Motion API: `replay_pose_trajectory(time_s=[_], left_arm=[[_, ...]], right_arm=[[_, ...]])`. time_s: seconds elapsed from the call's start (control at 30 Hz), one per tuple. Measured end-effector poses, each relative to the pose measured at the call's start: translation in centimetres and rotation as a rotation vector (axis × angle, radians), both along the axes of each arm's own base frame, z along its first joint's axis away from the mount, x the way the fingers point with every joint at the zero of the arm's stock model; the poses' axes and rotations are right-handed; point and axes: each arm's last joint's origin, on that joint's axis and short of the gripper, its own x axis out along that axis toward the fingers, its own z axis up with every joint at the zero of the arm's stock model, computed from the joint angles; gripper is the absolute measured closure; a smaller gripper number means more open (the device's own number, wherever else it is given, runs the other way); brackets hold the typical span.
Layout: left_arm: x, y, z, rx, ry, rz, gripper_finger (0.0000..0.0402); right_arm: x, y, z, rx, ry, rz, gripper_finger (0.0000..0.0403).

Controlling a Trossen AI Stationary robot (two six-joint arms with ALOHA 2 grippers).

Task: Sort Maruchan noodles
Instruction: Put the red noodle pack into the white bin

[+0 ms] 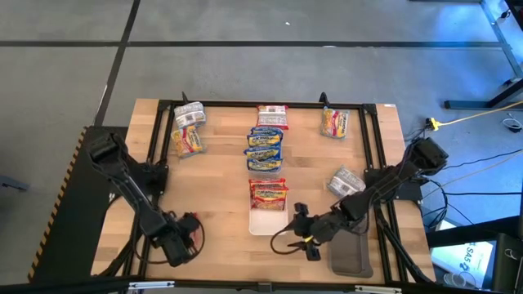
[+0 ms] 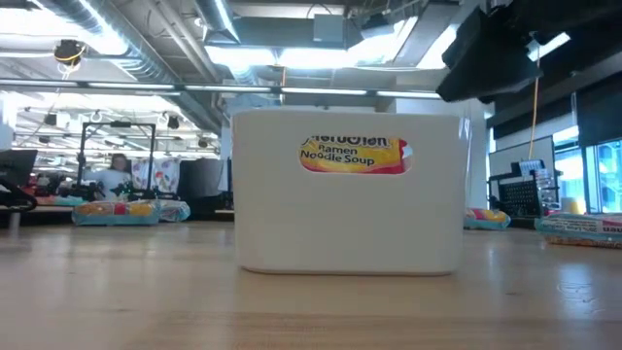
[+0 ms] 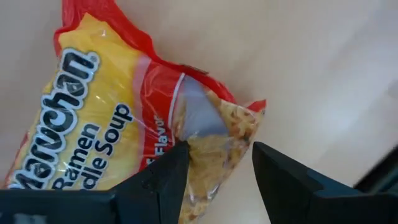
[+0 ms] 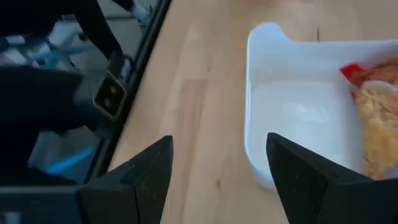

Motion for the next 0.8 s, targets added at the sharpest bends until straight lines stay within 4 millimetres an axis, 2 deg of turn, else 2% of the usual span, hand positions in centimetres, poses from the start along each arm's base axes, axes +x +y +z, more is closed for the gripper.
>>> replay_pose_trajectory(time_s=[0.23, 0.6, 0.67, 0.8], left_arm=[[1.8, -0.9, 0.2, -0.015, -0.249, -0.114, 0.0227], [6.0, 0.0, -0.3, 0.028, -0.431, -0.289, 0.0227], [6.7, 0.5, 0.2, 0.029, -0.435, -0.279, 0.0227], [7.0, 0.8, 2.6, -0.025, -0.432, -0.242, 0.0227]], right_arm=[[0.1, 0.8, 0.5, 0.059, -0.061, 0.007, 0.0169], [1.5, 1.6, 0.7, 0.097, -0.149, 0.019, 0.0169], [1.9, 1.9, 1.0, 0.073, -0.167, 0.034, 0.0169], [2.7, 2.4, 1.4, 0.007, -0.196, 0.053, 0.0169]])
